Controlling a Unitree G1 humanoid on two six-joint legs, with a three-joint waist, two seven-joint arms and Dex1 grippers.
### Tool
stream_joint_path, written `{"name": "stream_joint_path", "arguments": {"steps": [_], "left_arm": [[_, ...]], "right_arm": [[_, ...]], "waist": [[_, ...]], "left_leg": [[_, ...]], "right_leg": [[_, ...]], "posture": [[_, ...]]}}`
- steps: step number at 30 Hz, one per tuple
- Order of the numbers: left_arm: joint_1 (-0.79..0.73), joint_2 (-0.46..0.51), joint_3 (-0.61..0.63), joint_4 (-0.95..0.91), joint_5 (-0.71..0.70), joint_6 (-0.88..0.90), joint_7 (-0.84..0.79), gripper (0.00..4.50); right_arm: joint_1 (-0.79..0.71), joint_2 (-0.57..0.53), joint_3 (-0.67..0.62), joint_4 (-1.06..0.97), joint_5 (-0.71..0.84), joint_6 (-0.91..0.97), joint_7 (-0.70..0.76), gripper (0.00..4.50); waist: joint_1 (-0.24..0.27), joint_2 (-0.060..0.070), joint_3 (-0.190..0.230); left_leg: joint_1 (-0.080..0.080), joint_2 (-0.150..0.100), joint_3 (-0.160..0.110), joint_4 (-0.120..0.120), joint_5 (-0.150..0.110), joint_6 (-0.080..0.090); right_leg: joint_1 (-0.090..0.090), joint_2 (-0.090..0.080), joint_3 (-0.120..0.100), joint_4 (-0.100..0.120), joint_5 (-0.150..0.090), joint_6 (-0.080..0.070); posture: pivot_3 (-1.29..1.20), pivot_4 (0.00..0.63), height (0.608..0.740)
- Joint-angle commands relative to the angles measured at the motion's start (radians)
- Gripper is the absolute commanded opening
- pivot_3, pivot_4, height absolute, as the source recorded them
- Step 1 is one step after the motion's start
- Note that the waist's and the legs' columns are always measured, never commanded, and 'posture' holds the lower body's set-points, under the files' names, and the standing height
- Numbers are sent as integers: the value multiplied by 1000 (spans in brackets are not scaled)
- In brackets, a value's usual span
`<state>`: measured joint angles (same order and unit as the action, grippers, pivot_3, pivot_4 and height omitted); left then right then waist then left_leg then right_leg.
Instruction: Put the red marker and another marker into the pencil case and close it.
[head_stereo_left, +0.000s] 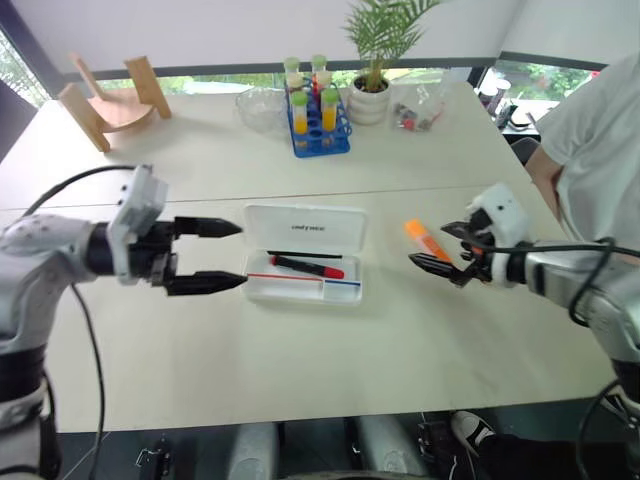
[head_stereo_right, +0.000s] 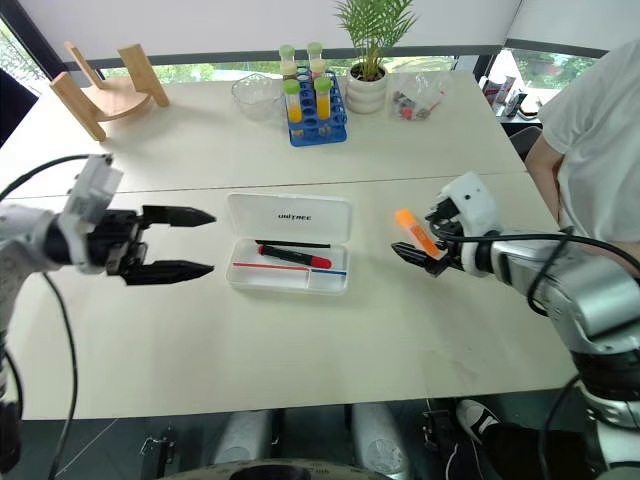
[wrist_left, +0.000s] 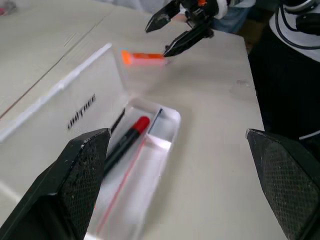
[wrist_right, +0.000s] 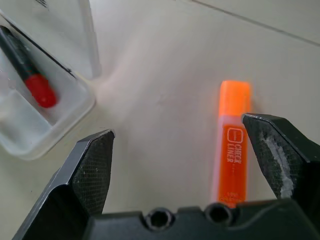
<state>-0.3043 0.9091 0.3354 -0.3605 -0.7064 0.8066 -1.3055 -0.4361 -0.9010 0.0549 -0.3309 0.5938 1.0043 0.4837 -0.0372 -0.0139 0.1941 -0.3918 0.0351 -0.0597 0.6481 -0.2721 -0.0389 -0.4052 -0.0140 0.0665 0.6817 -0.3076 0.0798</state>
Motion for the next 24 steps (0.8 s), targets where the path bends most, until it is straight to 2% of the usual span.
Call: {"name": "stream_joint_path", "arguments": {"steps": [1, 6, 11, 13, 15, 19, 20, 24], "left_arm": [[74, 30, 149, -122, -100, 50, 62, 4472], [173, 30, 230, -203, -163, 49, 126, 4472], [210, 46, 251, -218, -183, 27, 162, 4472], [213, 51, 251, -217, -189, 21, 172, 4500], [217, 60, 256, -210, -196, 16, 176, 4500], [226, 82, 270, -193, -199, 7, 174, 4500], [225, 85, 272, -188, -200, 6, 175, 4500], [227, 105, 286, -159, -186, -6, 168, 4500]], "right_arm": [[-78, 42, 77, 124, -98, -12, 10, 4500], [-187, 115, 142, 342, -215, -16, 3, 4500], [-239, 165, 160, 470, -263, -12, 52, 4500], [-250, 178, 162, 495, -266, 0, 79, 3968], [-252, 185, 171, 500, -274, 4, 105, 3221], [-248, 194, 159, 487, -280, 31, 132, 1092], [-247, 195, 157, 484, -284, 33, 135, 782], [-233, 144, 132, 394, -269, 40, 188, 794]], "waist": [[-2, 0, 0], [-4, 0, 0], [-7, -1, 0], [-9, -1, 0], [-9, -1, -1], [-8, -1, -1], [-8, -1, -1], [-7, -1, -1]], "left_leg": [[0, 0, 0, 0, 0, 0], [0, 0, 0, 0, 0, 0], [1, 0, 0, -1, 0, 0], [1, 0, 0, -1, 0, 0], [1, 0, 1, 0, 0, 0], [1, 0, 1, -1, 0, 0], [1, 0, 1, -1, 0, 0], [1, 0, 1, -1, 0, 0]], "right_leg": [[0, 0, 0, 0, 0, 0], [0, 0, 0, 0, 0, 0], [0, 1, 0, 0, 0, 0], [0, 1, 0, 0, 0, 0], [0, 1, 1, 0, 0, 0], [1, 1, 1, 0, 0, 0], [1, 1, 0, 0, 0, 0], [0, 1, 0, 0, 0, 0]], "posture": [[0, 150, 740], [0, 150, 740], [0, 150, 740], [0, 150, 740], [0, 150, 740], [0, 150, 740], [0, 150, 740], [0, 150, 740]]}}
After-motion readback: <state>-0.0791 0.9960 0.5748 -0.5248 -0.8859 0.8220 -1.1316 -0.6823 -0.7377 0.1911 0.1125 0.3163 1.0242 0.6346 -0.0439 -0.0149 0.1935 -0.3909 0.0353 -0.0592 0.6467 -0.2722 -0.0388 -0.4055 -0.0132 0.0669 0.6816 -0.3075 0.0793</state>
